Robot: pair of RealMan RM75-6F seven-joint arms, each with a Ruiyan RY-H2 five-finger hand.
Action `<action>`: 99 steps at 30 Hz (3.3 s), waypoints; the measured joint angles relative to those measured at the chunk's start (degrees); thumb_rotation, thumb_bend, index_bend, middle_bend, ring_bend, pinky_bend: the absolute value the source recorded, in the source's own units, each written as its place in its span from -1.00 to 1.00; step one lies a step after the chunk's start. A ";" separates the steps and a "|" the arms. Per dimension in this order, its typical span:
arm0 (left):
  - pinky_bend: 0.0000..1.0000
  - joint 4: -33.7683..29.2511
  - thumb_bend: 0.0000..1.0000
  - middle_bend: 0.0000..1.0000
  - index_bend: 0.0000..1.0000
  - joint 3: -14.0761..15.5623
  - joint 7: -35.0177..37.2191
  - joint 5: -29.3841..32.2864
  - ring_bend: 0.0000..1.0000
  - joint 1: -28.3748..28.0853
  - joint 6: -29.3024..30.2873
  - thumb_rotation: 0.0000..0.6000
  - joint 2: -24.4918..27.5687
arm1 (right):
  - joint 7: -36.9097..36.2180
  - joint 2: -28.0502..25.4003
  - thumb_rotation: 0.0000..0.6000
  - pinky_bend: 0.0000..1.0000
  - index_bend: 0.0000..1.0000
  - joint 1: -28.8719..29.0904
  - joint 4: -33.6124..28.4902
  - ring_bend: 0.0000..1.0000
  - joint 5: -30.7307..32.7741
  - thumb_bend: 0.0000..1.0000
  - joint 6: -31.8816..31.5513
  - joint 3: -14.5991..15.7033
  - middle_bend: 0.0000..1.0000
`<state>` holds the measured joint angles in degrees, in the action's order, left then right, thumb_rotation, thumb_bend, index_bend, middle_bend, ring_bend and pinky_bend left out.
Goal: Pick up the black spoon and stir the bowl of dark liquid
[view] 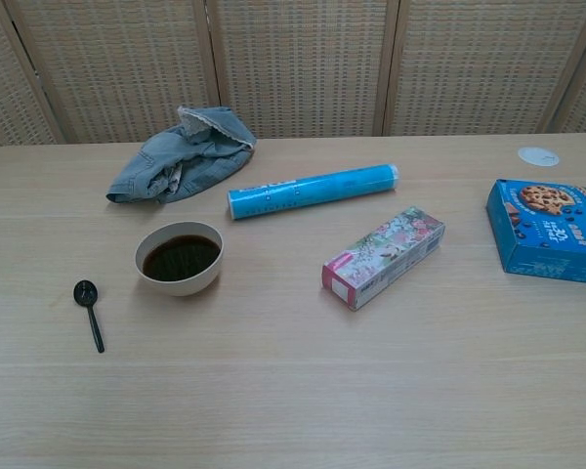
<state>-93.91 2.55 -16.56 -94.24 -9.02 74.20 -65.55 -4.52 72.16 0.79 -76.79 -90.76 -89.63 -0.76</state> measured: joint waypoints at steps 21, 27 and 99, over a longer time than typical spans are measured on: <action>0.40 -9.36 0.46 0.69 -0.90 -1.49 -15.88 18.18 0.55 -13.59 -23.77 1.00 4.80 | -0.62 0.15 1.00 -1.00 -0.66 -0.65 0.60 -1.00 0.70 -0.58 -0.03 0.03 -0.74; 0.40 -8.07 0.53 0.70 -0.90 -2.19 -19.60 24.54 0.55 -16.86 -27.17 1.00 3.19 | -0.80 0.30 1.00 -1.00 -0.66 -0.76 0.90 -1.00 0.99 -0.57 0.16 0.02 -0.73; 0.40 6.67 0.53 0.70 -0.90 5.77 -24.22 52.40 0.56 -37.22 -29.90 1.00 -12.77 | -1.40 0.04 1.00 -1.00 -0.66 -1.91 1.58 -1.00 2.83 -0.57 0.81 -0.49 -0.73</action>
<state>-87.24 8.33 -40.78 -41.83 -46.24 44.30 -78.33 -5.92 72.20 -1.12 -75.20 -87.93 -88.82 -1.25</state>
